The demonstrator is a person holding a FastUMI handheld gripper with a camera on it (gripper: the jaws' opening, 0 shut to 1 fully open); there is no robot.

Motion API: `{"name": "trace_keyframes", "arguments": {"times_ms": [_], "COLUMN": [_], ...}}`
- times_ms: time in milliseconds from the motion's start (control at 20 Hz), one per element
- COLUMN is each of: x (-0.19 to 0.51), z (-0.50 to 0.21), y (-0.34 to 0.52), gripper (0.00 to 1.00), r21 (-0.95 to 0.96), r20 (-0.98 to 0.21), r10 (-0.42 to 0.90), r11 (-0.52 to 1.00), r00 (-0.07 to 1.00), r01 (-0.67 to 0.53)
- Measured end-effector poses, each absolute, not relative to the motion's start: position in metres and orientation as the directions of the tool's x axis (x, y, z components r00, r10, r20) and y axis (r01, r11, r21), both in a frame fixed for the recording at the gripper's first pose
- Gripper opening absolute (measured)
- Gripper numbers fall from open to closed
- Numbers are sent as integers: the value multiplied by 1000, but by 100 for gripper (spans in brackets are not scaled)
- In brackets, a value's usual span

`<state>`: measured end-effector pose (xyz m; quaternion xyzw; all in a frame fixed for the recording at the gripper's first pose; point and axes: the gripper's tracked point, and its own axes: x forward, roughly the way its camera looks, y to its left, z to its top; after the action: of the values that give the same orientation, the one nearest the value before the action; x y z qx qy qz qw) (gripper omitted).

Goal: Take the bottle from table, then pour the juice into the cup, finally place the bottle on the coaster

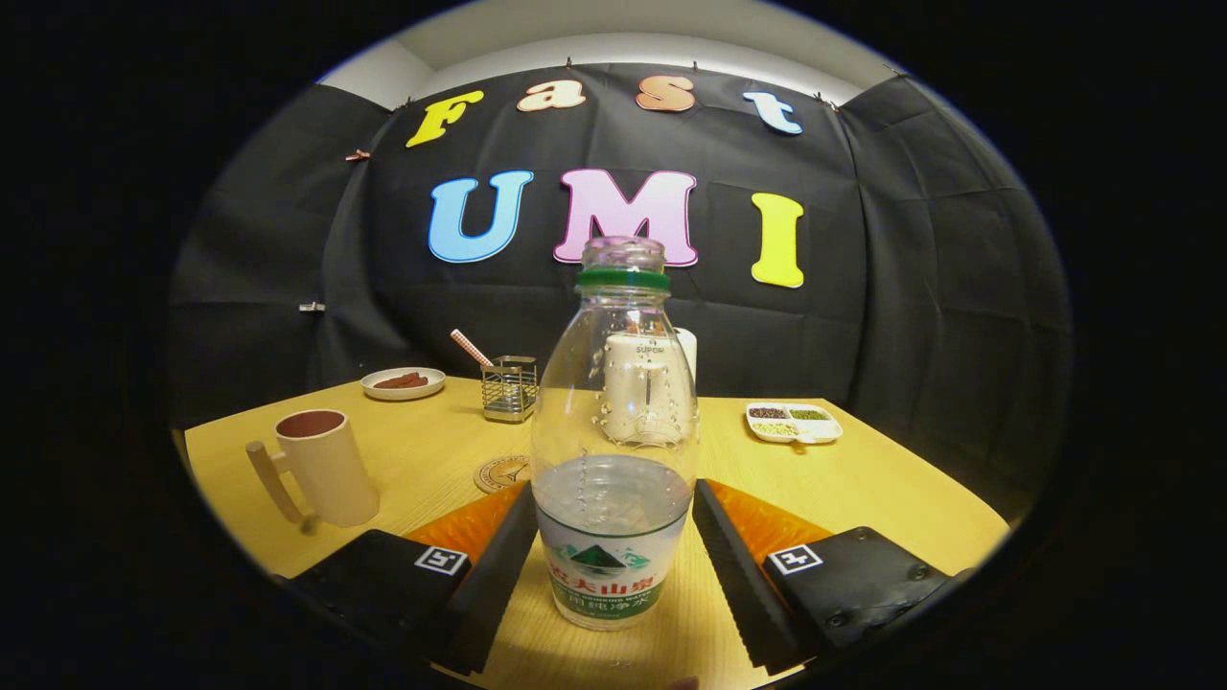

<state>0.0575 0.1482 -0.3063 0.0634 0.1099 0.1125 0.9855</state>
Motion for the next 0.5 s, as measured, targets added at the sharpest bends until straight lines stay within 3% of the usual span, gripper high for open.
{"name": "trace_keyframes", "arguments": {"times_ms": [150, 250, 500], "x": [64, 68, 73], "z": [-310, -310, -292], "y": [148, 149, 153], "gripper": [93, 80, 73], "r21": [162, 167, 167], "r20": [-216, -228, -268], "r10": [226, 226, 218], "r11": [968, 967, 970], "r00": [950, 947, 938], "r01": [-194, -190, -178]}}
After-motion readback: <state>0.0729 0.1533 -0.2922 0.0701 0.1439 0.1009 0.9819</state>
